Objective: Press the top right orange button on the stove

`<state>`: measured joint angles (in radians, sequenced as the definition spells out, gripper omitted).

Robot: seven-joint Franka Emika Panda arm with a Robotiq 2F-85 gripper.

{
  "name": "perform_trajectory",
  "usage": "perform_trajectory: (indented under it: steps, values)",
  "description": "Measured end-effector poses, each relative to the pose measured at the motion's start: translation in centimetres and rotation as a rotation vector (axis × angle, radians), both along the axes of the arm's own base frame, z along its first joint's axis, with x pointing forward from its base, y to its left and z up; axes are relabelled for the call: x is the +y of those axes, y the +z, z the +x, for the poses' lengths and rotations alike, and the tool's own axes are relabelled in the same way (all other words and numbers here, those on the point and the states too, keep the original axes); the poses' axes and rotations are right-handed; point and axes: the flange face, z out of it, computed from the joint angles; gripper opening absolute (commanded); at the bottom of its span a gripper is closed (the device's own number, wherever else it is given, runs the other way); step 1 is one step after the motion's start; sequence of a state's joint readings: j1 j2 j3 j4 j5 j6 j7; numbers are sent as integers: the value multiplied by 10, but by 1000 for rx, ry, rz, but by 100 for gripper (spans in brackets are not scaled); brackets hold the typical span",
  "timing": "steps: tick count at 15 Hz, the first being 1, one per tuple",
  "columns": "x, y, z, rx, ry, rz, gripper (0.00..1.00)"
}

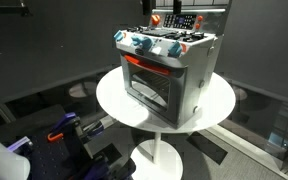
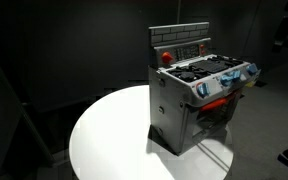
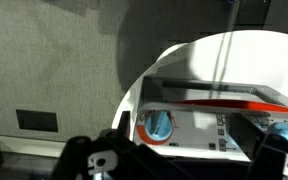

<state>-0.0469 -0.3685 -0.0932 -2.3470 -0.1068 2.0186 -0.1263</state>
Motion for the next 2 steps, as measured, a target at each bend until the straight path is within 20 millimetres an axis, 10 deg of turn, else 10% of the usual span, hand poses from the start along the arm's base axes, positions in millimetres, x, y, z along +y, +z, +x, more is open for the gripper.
perform_trajectory:
  steps: [2]
  values:
    - [0, 0, 0, 0, 0, 0, 100]
